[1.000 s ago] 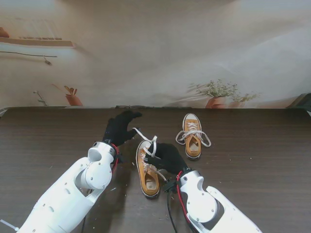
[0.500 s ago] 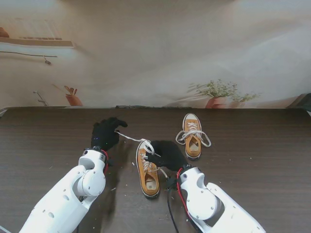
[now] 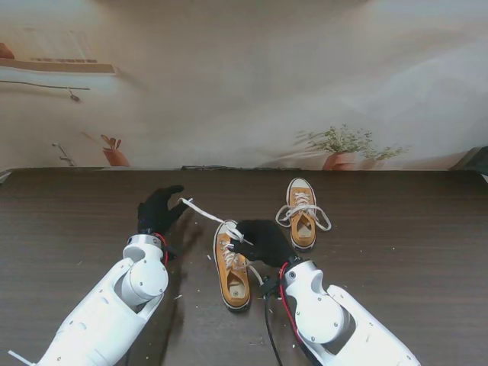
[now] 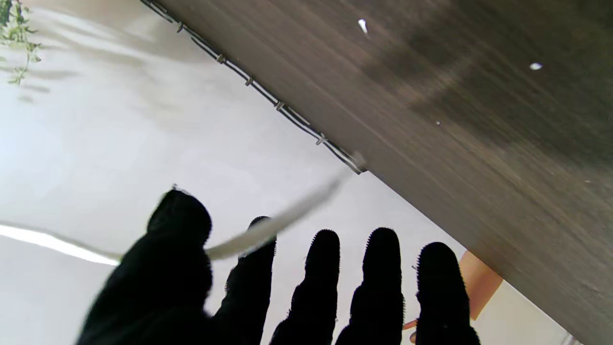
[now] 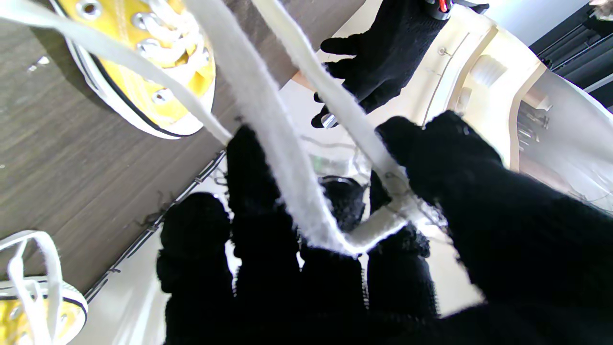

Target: Tie the shoelaces into a bow on the shoes

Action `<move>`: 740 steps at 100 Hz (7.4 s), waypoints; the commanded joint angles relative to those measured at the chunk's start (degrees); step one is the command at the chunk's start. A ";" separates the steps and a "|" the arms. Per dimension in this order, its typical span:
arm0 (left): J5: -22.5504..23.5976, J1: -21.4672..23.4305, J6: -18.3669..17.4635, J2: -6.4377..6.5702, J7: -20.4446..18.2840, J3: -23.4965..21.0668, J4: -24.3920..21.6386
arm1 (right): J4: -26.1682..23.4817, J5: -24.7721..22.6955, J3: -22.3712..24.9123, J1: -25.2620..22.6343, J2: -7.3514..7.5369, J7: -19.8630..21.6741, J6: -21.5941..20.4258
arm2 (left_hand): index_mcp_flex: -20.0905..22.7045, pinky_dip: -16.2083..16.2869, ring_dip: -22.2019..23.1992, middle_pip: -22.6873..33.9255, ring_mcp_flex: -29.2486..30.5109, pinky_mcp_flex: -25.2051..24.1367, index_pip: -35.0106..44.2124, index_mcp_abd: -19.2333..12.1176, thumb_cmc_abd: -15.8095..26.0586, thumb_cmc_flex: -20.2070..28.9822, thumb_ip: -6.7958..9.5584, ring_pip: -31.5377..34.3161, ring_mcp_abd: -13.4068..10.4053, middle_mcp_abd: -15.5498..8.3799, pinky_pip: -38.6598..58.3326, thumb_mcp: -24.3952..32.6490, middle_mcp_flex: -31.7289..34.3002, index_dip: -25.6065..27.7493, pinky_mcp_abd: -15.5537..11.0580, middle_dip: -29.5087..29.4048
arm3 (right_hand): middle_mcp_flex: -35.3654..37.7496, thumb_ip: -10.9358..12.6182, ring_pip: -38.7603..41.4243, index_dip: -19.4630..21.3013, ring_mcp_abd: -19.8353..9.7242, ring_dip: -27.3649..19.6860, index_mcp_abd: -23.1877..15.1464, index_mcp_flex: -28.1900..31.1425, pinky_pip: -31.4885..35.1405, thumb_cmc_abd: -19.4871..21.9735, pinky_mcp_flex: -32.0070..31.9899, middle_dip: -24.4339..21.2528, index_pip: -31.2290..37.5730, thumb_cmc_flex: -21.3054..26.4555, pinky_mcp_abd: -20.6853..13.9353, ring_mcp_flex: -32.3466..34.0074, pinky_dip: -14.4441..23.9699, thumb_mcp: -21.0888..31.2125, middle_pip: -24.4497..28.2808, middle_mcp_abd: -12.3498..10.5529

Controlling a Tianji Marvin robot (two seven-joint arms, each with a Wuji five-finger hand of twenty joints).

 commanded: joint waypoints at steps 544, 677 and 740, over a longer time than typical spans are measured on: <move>-16.30 18.17 -22.69 -0.99 -4.17 5.37 -12.45 | -3.91 -2.48 -1.27 -2.93 1.14 1.32 -3.62 | 12.98 -0.87 1.94 5.27 0.64 0.94 27.99 -1.19 -4.95 22.74 1.49 3.94 -1.47 -2.18 3.40 -1.61 6.54 8.90 -0.71 3.57 | 0.81 -0.95 0.70 4.60 -0.34 -0.23 -1.11 0.50 -0.05 1.77 -1.54 1.86 1.64 1.25 0.82 0.55 -0.71 0.93 2.00 -0.41; -12.13 37.24 -26.99 3.26 -13.65 -13.83 -28.79 | -2.54 -4.29 -3.46 0.48 0.17 -1.10 0.64 | 11.50 0.18 1.04 2.00 -0.25 -0.90 26.22 1.89 -0.39 24.41 1.98 -0.77 -0.27 -0.71 -1.92 -6.91 6.81 14.69 -1.09 1.96 | 3.54 -0.89 1.13 2.63 0.08 -0.29 -1.16 -0.77 0.98 2.91 1.44 1.33 1.80 1.81 1.96 3.50 -0.80 0.37 1.06 -0.33; -4.69 35.89 -24.58 0.81 -0.85 -19.21 -25.48 | -1.72 -4.20 -3.35 0.29 -0.05 -1.99 0.64 | 10.99 1.01 1.62 2.21 0.06 -0.70 26.37 0.59 -0.16 24.51 2.21 -0.36 0.02 -0.45 -2.01 -7.76 6.94 14.90 -0.54 2.50 | 2.69 -0.78 0.04 2.17 0.38 -0.59 -1.43 -0.91 0.16 2.78 0.42 0.67 1.49 2.17 2.05 2.70 -1.11 0.22 0.09 -0.51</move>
